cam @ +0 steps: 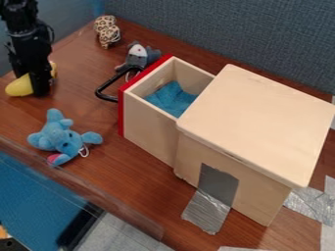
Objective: Move the yellow object on top of the drawer to the left side of the table
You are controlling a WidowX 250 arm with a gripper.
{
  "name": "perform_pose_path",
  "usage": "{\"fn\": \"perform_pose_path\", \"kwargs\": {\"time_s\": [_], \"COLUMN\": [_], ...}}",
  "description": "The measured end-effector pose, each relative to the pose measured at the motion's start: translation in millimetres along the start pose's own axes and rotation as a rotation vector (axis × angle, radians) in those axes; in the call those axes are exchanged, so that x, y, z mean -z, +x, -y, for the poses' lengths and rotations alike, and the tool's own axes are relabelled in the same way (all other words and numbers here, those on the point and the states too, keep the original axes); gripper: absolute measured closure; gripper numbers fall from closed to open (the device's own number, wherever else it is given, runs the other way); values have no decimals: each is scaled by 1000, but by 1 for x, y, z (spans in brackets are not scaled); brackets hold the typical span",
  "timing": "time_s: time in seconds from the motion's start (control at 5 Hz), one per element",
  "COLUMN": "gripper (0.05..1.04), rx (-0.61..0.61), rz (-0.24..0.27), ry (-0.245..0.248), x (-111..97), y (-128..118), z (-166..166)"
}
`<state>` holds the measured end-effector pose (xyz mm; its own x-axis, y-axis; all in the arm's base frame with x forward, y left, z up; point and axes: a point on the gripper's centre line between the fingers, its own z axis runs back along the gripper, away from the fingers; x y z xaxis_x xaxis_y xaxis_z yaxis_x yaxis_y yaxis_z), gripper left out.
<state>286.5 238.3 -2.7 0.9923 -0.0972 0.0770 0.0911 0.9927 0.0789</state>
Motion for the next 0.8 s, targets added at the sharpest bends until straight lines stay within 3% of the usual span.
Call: {"fn": "perform_pose_path", "kwargs": {"time_s": [0.2, 0.4, 0.8], "gripper": [147, 73, 83], "rx": [-7, -39, -54], "rz": [-12, -9, 31], "ry": [-38, -78, -43], "x": [-1, -21, -76], "y": [-4, -4, -2], "z": [2, 3, 3]}}
